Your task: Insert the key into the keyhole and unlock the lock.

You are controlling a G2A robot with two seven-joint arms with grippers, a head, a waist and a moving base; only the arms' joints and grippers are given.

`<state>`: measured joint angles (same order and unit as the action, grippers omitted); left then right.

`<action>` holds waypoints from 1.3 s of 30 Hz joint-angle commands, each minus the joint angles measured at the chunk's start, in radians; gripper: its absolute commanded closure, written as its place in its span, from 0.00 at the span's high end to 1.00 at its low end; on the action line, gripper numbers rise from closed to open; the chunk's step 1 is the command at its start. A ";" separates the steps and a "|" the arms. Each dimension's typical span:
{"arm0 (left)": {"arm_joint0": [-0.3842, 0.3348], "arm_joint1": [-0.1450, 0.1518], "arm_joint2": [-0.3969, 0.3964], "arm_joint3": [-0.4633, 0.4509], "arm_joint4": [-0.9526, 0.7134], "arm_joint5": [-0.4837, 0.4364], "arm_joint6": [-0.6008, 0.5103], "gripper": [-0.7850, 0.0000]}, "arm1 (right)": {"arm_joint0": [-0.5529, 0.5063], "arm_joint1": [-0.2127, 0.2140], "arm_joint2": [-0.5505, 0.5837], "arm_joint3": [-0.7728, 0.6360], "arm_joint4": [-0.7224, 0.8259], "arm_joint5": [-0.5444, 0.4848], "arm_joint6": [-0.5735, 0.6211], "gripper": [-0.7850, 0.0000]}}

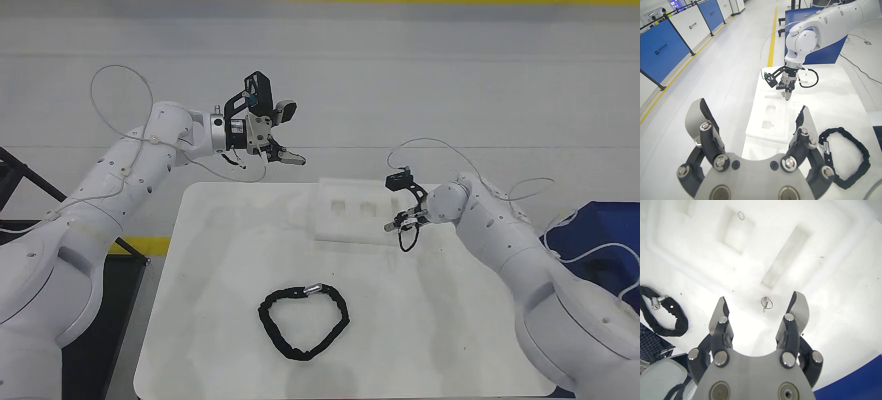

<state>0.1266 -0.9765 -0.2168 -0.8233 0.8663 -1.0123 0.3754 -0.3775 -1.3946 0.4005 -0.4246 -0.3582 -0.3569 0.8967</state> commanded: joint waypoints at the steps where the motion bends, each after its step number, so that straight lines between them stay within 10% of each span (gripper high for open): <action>1: 0.000 0.000 0.000 0.000 0.000 0.000 0.000 1.00 | -0.002 -0.004 0.000 0.006 -0.005 -0.002 0.001 0.50; 21: 0.000 0.000 0.000 0.000 0.000 0.000 0.000 1.00 | 0.002 -0.042 0.019 0.061 -0.049 0.014 0.022 0.38; 39: 0.000 0.000 0.000 0.000 0.000 0.000 0.000 1.00 | 0.001 -0.065 0.038 0.101 -0.087 0.042 0.011 0.00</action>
<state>0.1266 -0.9765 -0.2168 -0.8233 0.8663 -1.0123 0.3754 -0.3762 -1.4591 0.4371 -0.3249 -0.4440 -0.3145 0.9094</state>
